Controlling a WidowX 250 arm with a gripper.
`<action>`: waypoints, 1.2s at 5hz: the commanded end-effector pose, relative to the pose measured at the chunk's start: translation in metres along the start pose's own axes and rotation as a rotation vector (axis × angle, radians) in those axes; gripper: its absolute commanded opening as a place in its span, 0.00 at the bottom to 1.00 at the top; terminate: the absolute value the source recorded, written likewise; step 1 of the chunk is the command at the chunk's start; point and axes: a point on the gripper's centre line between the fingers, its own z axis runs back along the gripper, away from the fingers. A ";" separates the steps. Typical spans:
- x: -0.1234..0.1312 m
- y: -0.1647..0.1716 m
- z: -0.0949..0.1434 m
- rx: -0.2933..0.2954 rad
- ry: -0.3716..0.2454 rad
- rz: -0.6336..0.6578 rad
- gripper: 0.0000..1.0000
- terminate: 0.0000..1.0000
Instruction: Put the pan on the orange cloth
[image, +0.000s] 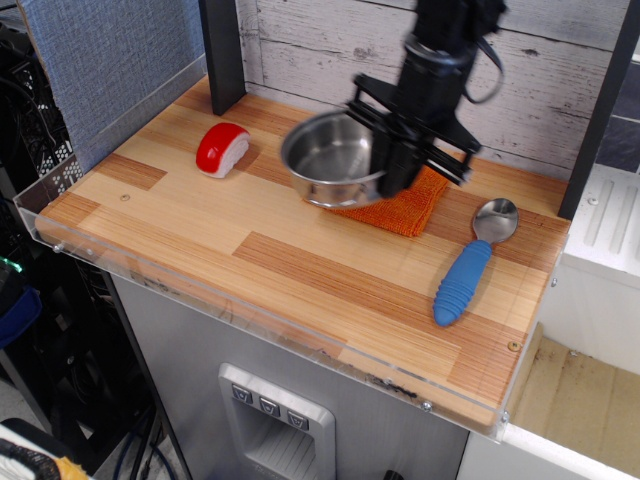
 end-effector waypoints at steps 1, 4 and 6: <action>0.026 0.005 0.004 0.020 -0.022 0.032 0.00 0.00; 0.043 0.008 0.002 0.027 -0.014 0.047 0.00 0.00; 0.042 0.008 -0.009 0.035 0.020 0.044 0.00 0.00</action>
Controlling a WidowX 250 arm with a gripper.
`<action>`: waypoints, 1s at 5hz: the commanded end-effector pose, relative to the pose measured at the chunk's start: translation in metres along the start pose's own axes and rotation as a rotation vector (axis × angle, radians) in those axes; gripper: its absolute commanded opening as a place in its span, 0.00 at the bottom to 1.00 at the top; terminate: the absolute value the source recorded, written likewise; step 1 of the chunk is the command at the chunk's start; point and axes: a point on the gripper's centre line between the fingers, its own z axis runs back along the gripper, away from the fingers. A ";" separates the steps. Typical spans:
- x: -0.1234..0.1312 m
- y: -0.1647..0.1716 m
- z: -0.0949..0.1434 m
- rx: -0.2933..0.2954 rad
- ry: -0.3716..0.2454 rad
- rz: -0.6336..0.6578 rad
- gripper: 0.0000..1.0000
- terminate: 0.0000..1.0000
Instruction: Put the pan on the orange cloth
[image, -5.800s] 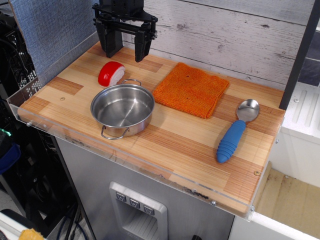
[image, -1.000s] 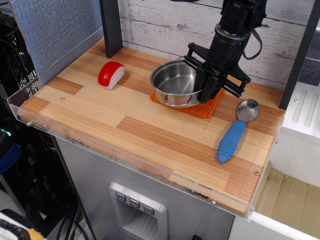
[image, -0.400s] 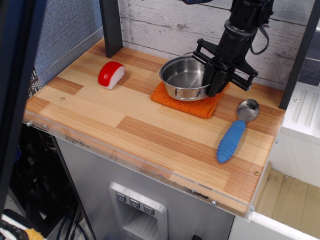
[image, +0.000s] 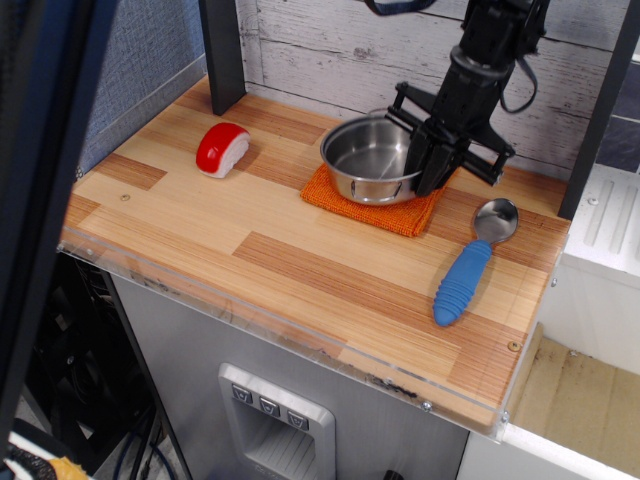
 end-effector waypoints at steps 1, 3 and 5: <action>-0.003 0.008 0.009 0.024 -0.006 0.011 0.00 0.00; -0.008 0.009 0.017 0.030 -0.013 -0.019 1.00 0.00; -0.024 0.018 0.043 -0.019 -0.142 -0.001 1.00 0.00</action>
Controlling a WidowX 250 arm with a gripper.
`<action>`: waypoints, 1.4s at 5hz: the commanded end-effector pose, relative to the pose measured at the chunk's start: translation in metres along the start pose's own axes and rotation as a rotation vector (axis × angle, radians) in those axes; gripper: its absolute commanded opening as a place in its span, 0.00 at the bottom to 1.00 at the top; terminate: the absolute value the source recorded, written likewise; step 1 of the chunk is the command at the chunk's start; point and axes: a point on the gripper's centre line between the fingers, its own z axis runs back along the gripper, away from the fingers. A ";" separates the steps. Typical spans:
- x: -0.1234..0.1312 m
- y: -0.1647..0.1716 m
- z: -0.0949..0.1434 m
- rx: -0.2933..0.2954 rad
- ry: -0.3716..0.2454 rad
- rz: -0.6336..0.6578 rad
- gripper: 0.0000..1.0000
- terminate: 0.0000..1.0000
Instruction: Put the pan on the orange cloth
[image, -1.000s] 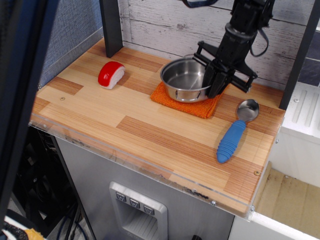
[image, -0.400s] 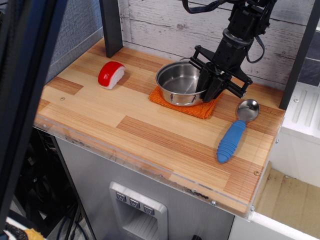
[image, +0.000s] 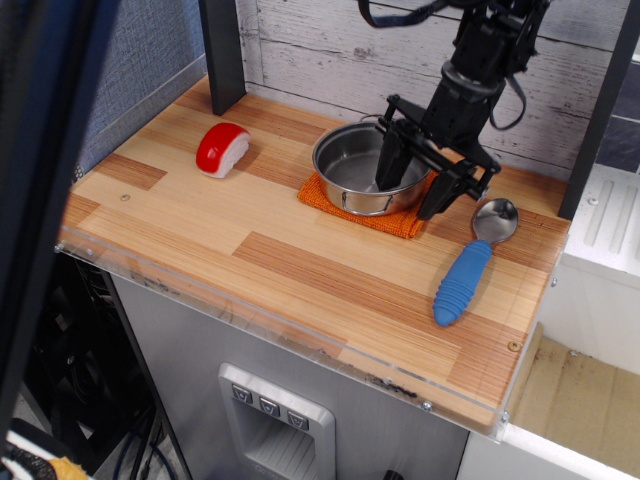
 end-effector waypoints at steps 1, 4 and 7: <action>-0.031 0.033 0.055 -0.098 -0.214 0.106 1.00 0.00; -0.063 0.070 0.061 -0.157 -0.238 0.159 1.00 0.00; -0.083 0.092 0.069 -0.144 -0.242 0.214 1.00 0.00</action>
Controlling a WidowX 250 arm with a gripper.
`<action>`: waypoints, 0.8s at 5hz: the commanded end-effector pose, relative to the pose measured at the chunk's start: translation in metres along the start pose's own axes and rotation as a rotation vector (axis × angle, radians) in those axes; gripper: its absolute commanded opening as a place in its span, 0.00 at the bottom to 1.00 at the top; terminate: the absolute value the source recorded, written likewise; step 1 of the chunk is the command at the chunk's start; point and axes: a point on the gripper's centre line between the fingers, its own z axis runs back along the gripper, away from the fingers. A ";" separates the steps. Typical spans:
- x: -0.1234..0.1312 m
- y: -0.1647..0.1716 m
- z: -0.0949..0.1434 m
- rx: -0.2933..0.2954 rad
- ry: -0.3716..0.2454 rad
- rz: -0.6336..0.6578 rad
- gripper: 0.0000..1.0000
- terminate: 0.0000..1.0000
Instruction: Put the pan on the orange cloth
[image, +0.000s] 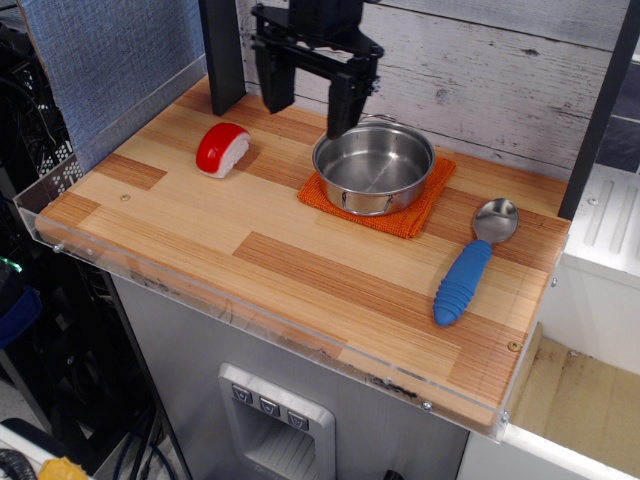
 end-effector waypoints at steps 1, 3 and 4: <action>-0.010 0.014 0.029 0.014 -0.085 0.075 1.00 0.00; -0.012 0.015 0.032 0.009 -0.095 0.084 1.00 0.00; -0.012 0.016 0.033 0.009 -0.097 0.087 1.00 0.00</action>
